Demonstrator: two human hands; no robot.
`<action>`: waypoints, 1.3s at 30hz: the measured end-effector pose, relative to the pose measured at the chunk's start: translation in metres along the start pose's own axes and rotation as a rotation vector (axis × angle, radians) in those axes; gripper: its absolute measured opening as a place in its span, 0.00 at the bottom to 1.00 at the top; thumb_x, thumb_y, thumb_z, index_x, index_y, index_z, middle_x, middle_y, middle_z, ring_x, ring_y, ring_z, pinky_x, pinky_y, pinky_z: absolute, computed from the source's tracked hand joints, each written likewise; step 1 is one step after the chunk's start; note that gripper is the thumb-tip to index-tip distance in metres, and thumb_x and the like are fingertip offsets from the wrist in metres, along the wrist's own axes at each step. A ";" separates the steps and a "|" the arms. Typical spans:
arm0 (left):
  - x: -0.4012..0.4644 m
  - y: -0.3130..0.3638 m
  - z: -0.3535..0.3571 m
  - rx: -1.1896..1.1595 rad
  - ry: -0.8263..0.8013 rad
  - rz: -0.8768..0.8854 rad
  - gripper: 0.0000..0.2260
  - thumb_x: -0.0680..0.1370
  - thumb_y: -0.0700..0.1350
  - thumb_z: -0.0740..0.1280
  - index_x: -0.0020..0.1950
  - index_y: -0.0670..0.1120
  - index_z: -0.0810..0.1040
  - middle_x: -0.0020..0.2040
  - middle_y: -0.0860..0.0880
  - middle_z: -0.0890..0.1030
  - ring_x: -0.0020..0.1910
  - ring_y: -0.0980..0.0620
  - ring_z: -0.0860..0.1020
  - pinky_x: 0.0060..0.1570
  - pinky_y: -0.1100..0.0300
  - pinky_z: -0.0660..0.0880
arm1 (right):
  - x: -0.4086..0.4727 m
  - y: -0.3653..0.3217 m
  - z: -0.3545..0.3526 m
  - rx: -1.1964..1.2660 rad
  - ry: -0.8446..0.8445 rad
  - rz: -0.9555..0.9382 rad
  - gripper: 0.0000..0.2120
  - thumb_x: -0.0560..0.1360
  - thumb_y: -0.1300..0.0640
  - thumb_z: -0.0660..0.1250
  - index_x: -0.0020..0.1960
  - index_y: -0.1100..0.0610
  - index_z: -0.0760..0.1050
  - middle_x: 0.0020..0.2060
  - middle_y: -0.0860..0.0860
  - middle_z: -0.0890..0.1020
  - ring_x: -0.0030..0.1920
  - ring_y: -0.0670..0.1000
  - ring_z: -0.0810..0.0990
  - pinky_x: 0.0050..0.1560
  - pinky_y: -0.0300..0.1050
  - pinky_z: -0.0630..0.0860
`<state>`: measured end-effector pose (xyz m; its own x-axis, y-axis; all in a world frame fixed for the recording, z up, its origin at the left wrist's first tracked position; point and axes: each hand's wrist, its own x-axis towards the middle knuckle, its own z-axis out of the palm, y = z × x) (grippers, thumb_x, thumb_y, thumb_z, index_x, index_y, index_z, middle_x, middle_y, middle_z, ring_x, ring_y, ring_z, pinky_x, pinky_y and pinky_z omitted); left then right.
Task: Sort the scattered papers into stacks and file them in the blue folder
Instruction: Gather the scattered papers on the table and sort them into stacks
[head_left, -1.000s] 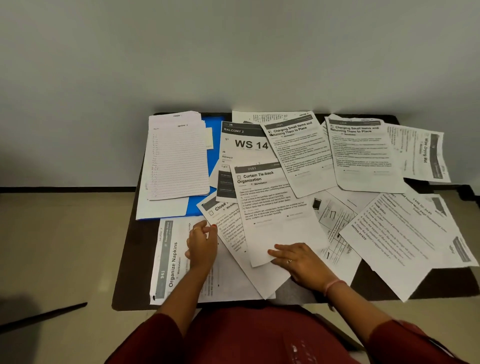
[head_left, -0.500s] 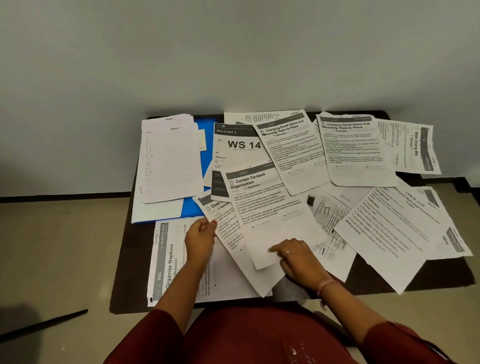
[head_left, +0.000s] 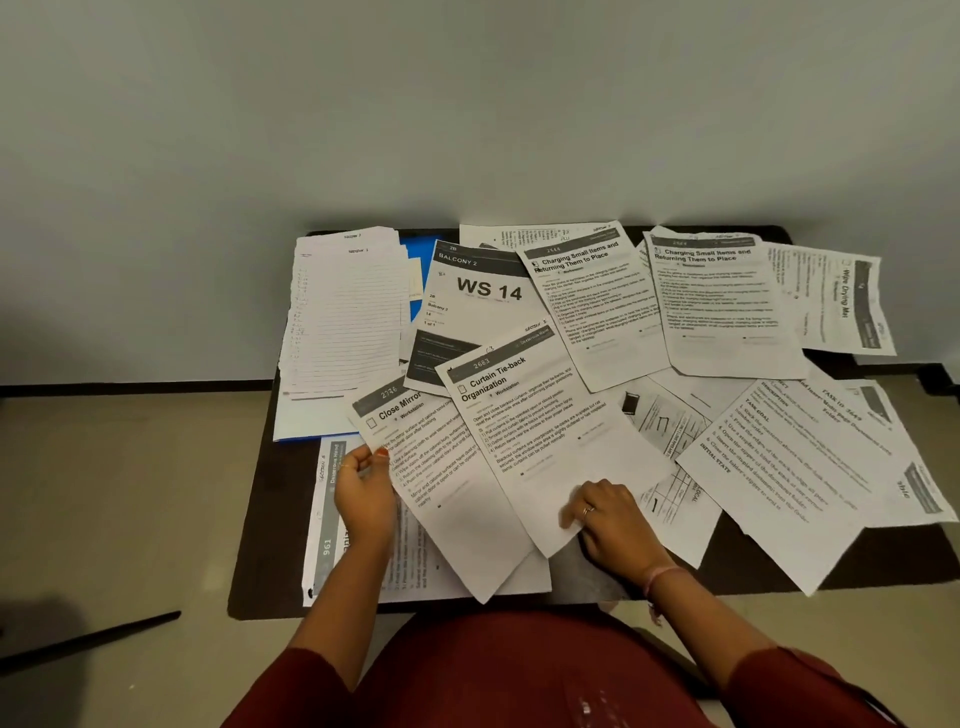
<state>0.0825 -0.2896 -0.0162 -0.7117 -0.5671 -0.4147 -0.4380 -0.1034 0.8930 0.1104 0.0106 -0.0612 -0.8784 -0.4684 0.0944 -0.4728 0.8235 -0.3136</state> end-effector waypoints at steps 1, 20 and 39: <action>0.000 -0.002 -0.002 0.000 0.013 0.000 0.06 0.80 0.45 0.64 0.56 0.48 0.76 0.52 0.48 0.82 0.50 0.48 0.82 0.48 0.51 0.81 | 0.000 -0.001 -0.001 -0.001 0.000 0.003 0.14 0.65 0.63 0.56 0.42 0.49 0.75 0.38 0.47 0.75 0.40 0.48 0.67 0.40 0.41 0.59; -0.017 -0.010 -0.006 0.023 -0.015 0.178 0.04 0.80 0.42 0.63 0.54 0.44 0.73 0.52 0.47 0.80 0.47 0.54 0.81 0.36 0.65 0.80 | -0.004 -0.003 -0.004 0.093 0.022 0.099 0.06 0.70 0.55 0.60 0.47 0.49 0.68 0.47 0.47 0.75 0.45 0.48 0.70 0.42 0.43 0.70; 0.006 -0.008 -0.031 -0.136 0.186 -0.021 0.06 0.81 0.43 0.63 0.56 0.45 0.70 0.54 0.44 0.80 0.48 0.52 0.81 0.38 0.62 0.78 | -0.005 0.003 0.006 0.005 -0.221 -0.004 0.40 0.72 0.62 0.64 0.77 0.40 0.51 0.75 0.52 0.61 0.73 0.54 0.59 0.66 0.53 0.60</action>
<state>0.0990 -0.3176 -0.0199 -0.5843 -0.7032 -0.4051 -0.3642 -0.2188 0.9053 0.1140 0.0133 -0.0684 -0.8400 -0.5306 -0.1138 -0.4751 0.8204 -0.3180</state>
